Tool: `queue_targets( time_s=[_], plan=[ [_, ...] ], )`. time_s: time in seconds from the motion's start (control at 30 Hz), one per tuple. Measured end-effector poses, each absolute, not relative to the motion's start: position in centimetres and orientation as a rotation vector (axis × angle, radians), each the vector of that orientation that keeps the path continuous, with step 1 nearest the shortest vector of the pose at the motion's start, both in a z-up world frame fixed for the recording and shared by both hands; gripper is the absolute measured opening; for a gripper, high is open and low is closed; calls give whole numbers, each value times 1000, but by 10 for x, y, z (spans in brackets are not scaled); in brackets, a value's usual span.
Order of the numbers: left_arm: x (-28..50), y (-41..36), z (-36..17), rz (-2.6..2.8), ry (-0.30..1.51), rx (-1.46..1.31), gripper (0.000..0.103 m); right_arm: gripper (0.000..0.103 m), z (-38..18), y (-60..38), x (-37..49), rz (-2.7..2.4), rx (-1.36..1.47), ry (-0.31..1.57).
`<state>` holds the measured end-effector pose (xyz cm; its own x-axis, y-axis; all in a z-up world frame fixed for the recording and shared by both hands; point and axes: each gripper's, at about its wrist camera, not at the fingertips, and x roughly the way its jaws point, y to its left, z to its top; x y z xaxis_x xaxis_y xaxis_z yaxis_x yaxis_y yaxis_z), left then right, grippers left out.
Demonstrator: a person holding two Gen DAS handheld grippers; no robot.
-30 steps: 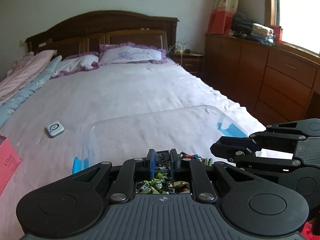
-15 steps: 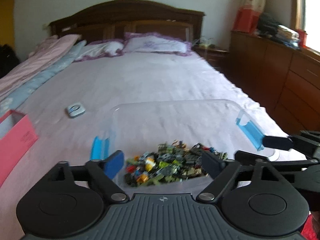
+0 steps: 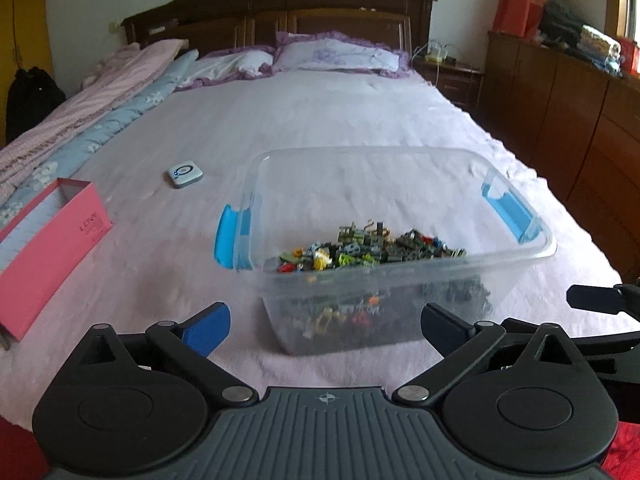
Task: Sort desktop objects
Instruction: 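Move both open tools back down to the loose Lego pile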
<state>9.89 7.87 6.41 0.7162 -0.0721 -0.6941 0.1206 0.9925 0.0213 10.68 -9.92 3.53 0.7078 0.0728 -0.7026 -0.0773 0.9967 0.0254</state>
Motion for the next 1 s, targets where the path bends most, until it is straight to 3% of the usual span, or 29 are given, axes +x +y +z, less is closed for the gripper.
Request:
queue_targets(
  time_s=[0.27, 1.0],
  plan=[
    [82, 74, 60, -80, 779, 79, 103, 82, 30, -97, 92, 73, 36, 836],
    [65, 58, 57, -77, 782, 119, 103, 83, 21, -104, 70, 73, 76, 850]
  ],
)
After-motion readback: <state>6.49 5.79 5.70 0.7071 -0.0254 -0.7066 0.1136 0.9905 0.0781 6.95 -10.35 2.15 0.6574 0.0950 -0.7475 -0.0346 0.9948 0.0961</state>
